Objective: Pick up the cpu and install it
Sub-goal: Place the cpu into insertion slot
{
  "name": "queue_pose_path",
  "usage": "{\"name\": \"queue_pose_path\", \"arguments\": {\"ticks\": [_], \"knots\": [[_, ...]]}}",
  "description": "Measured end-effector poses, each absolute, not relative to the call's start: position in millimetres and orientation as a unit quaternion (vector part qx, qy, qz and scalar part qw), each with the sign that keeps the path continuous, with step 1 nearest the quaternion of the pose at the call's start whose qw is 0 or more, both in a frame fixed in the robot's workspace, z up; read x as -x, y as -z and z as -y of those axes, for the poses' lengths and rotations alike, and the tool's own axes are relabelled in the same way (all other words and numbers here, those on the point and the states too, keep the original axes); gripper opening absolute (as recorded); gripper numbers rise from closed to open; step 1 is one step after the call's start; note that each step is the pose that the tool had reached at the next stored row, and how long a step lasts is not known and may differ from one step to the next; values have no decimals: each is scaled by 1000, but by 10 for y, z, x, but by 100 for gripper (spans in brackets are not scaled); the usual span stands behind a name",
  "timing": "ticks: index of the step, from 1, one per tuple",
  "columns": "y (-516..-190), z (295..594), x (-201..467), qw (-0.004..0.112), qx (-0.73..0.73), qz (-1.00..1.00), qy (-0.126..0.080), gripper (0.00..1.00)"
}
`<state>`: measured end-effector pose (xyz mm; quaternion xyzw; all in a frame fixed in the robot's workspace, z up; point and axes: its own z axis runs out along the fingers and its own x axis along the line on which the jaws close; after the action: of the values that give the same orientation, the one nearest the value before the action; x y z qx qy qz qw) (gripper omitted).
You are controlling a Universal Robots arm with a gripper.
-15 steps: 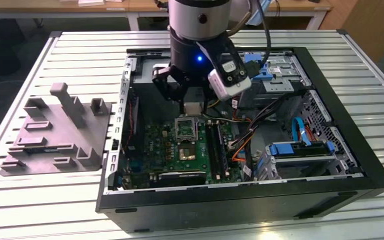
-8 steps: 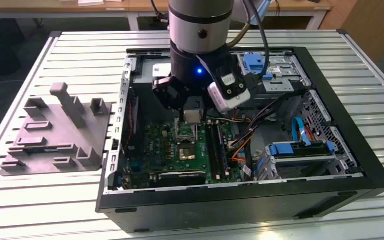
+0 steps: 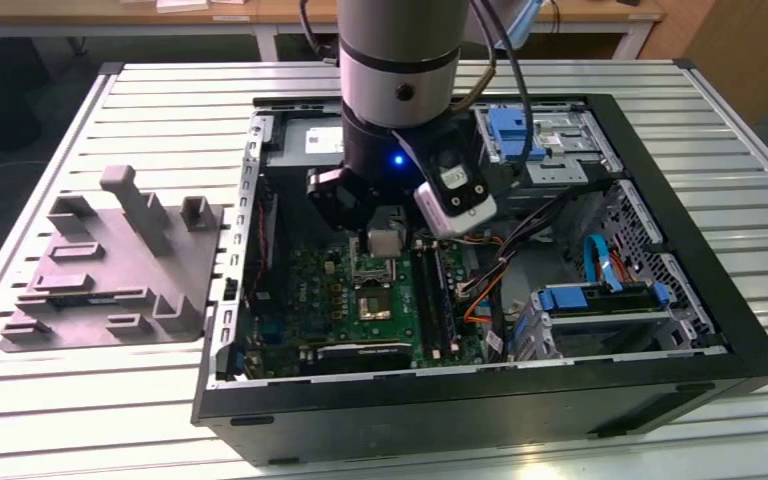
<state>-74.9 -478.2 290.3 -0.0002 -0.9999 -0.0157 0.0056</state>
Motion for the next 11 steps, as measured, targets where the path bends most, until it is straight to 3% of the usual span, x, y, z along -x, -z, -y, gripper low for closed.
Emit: {"name": "queue_pose_path", "arguments": {"ticks": [11], "knots": [[-2702,4783,748,6,-1,1000,16,47]]}}
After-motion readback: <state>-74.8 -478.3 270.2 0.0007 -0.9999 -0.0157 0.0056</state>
